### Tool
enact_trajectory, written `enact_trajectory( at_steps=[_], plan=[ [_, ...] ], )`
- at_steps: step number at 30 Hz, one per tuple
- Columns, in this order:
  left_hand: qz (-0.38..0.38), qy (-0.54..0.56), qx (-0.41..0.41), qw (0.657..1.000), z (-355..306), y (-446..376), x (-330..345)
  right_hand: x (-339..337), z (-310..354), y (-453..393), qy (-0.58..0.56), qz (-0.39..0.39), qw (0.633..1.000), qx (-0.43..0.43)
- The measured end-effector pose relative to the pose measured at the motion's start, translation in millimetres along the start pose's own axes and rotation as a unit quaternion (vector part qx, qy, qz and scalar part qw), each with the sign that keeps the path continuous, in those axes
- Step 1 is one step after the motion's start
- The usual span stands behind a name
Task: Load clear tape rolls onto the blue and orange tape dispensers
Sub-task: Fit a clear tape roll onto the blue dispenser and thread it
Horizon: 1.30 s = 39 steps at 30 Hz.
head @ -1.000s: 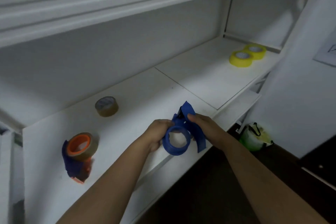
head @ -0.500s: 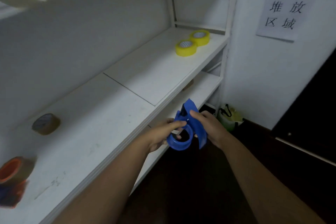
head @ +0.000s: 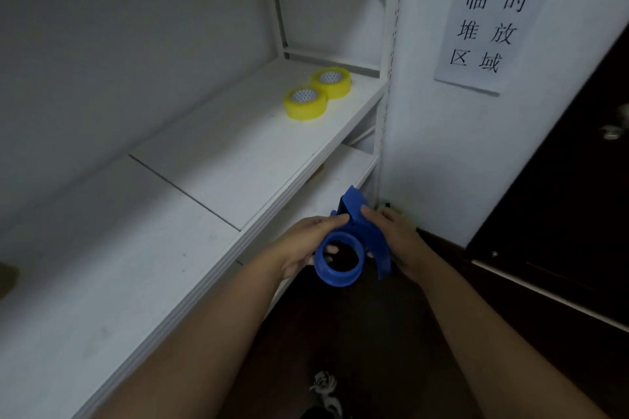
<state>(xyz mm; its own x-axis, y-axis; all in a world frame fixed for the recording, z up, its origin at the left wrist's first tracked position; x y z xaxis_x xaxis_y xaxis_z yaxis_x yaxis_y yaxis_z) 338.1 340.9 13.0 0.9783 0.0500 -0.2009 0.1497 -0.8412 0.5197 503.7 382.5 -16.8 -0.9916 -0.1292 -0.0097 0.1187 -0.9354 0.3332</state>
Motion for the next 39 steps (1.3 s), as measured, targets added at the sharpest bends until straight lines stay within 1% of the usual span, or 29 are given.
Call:
enact_trajectory(
  at_steps=[5, 11, 15, 19, 25, 29, 32, 35, 39],
  plan=[
    [-0.002, 0.036, 0.016, 0.999, -35, -56, -9, 8, 44, -53, 0.053, -0.011, 0.998, -0.04],
    [0.019, 0.128, 0.035, 0.991, -80, -114, -30, 27, 90, -114, 0.061, -0.01, 0.996, -0.06],
    [0.017, 0.112, 0.037, 0.993, -102, -138, -35, 27, 105, -145, 0.046, -0.018, 0.997, -0.06],
    [-0.008, 0.078, 0.02, 0.997, -113, -163, -38, 30, 115, -175, 0.062, 0.003, 0.997, -0.053],
    [-0.049, 0.077, 0.009, 0.996, -133, -210, -36, 27, 122, -238, 0.102, 0.048, 0.991, -0.073],
    [-0.08, 0.107, -0.005, 0.991, -151, -244, -16, 7, 129, -285, 0.116, 0.086, 0.987, -0.074],
    [-0.115, 0.139, -0.022, 0.983, -172, -271, 9, -19, 132, -331, 0.084, 0.109, 0.99, -0.042],
    [-0.152, 0.162, -0.041, 0.974, -192, -295, 31, -40, 142, -373, 0.091, 0.141, 0.985, -0.023],
    [-0.203, 0.201, -0.065, 0.956, -202, -311, 37, -48, 157, -419, 0.08, 0.141, 0.987, -0.009]
  ],
)
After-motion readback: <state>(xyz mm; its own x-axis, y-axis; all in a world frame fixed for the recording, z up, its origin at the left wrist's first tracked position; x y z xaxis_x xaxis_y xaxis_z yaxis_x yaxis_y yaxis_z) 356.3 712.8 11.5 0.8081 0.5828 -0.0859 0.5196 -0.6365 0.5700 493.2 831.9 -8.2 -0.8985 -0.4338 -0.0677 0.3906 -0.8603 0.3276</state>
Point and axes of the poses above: each hand's wrist, its own y-axis away from the middle knuckle, its own x-axis out of the palm, z = x × y, the point moved 3 cm from there along -y, towards the middle knuckle, and after that the axes turned 12 degrees about -z, right-handed, at the moved point
